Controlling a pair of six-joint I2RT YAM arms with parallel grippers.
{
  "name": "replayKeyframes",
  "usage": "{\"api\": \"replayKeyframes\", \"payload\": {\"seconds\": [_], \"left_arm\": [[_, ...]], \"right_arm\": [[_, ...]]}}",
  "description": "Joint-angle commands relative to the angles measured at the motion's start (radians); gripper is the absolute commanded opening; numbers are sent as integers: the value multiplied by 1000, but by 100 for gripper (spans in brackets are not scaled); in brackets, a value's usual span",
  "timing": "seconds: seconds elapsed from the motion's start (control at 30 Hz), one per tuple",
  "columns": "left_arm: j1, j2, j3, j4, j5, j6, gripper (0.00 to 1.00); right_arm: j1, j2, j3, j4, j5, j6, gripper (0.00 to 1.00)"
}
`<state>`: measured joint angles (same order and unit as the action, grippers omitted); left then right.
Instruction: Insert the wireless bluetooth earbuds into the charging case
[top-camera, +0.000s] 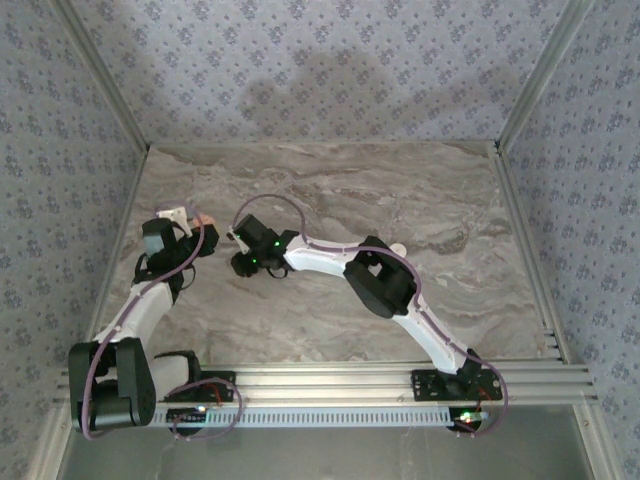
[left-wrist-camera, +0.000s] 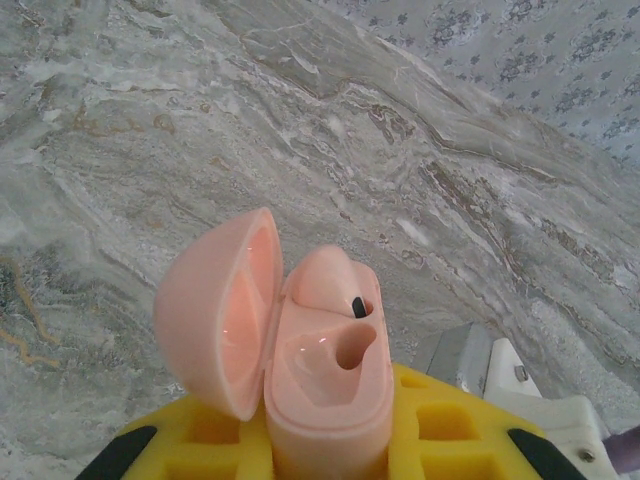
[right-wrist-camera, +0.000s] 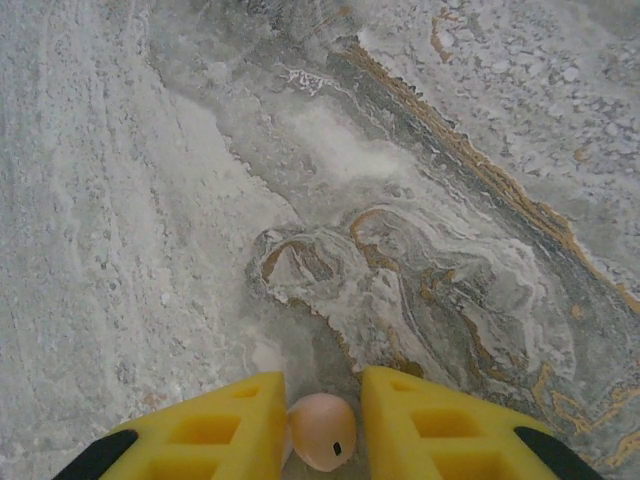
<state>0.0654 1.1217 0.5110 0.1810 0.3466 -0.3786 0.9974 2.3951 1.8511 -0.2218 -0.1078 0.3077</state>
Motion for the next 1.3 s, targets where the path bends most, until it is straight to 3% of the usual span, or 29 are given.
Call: {"api": "replayKeyframes", "payload": {"seconds": [0.0,0.27,0.77,1.27], "left_arm": [[8,-17,13,-11,3,28,2],[-7,-22,17,-24,23,47,1],[-159,42,77,-40,-32,75,1],[-268,109,142,-64,-72,85,1]], "right_arm": [[-3,-52,-68,-46,49,-26,28],[-38,-211,-282,18,50,-17,27],[-101,-539,-714,49,93,2,27],[-196,-749,-912,-43,37,-20,27]]}}
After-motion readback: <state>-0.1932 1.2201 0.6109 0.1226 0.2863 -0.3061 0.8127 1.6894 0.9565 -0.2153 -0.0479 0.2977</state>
